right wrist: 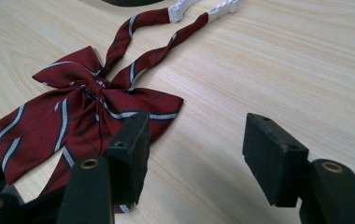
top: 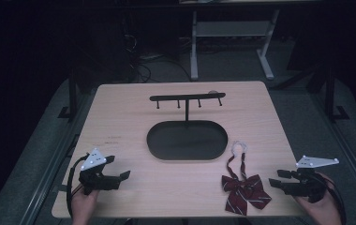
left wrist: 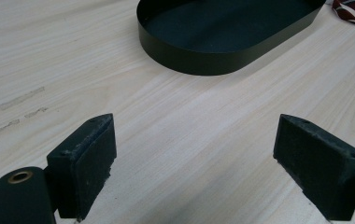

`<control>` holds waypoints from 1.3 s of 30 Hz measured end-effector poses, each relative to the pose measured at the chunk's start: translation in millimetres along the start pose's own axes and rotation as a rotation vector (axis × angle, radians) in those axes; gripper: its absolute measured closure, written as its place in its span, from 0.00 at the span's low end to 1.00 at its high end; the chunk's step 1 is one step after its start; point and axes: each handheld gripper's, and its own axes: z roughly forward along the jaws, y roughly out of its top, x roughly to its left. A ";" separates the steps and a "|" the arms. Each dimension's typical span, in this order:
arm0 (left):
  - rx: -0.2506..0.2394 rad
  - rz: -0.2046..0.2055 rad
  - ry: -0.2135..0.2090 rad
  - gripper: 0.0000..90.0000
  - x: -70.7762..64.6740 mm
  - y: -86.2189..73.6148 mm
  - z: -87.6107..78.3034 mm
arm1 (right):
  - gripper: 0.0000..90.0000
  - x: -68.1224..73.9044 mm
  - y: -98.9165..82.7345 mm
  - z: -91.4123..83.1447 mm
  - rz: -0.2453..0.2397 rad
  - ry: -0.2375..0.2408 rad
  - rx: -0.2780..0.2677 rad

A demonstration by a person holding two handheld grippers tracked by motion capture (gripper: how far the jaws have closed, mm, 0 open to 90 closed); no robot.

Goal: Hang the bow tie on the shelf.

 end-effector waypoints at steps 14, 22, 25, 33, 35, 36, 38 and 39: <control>-0.010 0.003 -0.002 0.15 -0.1 -1.4 -2.4 | 0.45 12.1 14.9 1.2 -0.031 0.005 -0.022; -0.024 -0.007 0.005 0.15 1.3 -3.0 -6.1 | 0.47 16.0 30.5 3.8 -0.060 -0.001 -0.024; -0.025 -0.013 0.007 0.15 1.6 -2.8 -6.3 | 0.49 18.2 37.8 5.6 -0.076 0.002 -0.019; -0.027 -0.011 0.010 0.15 2.0 -3.8 -8.6 | 0.51 20.4 52.1 9.1 -0.082 0.009 -0.001; -0.029 -0.023 0.009 0.15 2.0 -3.9 -7.6 | 0.53 20.5 56.5 10.0 -0.082 0.010 0.004; -0.029 -0.022 0.008 0.15 2.0 -3.5 -7.7 | 0.54 21.2 61.1 9.6 -0.091 0.009 -0.004; -0.034 -0.018 0.003 0.15 1.2 -2.9 -7.2 | 0.54 22.4 65.7 8.8 -0.098 0.011 -0.012; -0.034 -0.018 0.003 0.15 1.2 -2.9 -7.2 | 0.54 23.0 68.4 9.0 -0.100 0.006 -0.011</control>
